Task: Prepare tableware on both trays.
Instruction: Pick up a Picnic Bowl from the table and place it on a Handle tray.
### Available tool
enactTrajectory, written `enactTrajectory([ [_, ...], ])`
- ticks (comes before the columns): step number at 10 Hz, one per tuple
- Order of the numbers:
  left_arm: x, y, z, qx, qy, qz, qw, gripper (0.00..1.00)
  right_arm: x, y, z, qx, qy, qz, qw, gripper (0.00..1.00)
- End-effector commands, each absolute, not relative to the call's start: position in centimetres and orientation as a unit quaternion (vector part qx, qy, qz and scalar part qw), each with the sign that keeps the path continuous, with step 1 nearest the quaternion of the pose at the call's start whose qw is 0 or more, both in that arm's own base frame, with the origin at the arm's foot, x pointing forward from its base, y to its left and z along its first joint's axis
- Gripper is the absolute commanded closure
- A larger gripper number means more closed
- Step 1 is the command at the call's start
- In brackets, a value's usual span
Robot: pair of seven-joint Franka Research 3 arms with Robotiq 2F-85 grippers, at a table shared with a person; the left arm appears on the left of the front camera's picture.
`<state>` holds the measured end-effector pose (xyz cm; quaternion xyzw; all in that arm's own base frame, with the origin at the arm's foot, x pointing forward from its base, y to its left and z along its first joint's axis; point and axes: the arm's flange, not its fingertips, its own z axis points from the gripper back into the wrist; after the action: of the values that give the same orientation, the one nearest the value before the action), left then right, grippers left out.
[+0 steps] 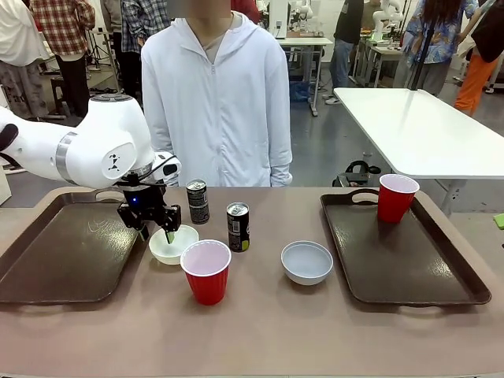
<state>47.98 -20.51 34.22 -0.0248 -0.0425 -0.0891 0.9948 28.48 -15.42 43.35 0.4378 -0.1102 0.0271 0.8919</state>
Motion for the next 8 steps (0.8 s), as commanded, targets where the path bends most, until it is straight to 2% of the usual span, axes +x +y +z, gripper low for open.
enactTrajectory([
  [1,48.47,-20.57,34.44,-0.03,-0.04,-0.083,0.995,1.0,28.6,-15.49,43.26,0.445,-0.115,0.029,0.888,0.0],
  [2,48.57,-20.5,34.39,-0.028,-0.037,-0.08,0.996,0.82,28.6,-15.49,43.26,0.445,-0.115,0.029,0.888,0.0],
  [4,48.84,-20.38,34.31,-0.025,-0.032,-0.071,0.997,1.0,28.6,-15.49,43.26,0.445,-0.115,0.029,0.888,0.0],
  [8,48.86,-20.17,34.58,-0.021,-0.028,-0.051,0.998,1.0,28.6,-15.49,43.26,0.445,-0.115,0.029,0.888,0.0],
])
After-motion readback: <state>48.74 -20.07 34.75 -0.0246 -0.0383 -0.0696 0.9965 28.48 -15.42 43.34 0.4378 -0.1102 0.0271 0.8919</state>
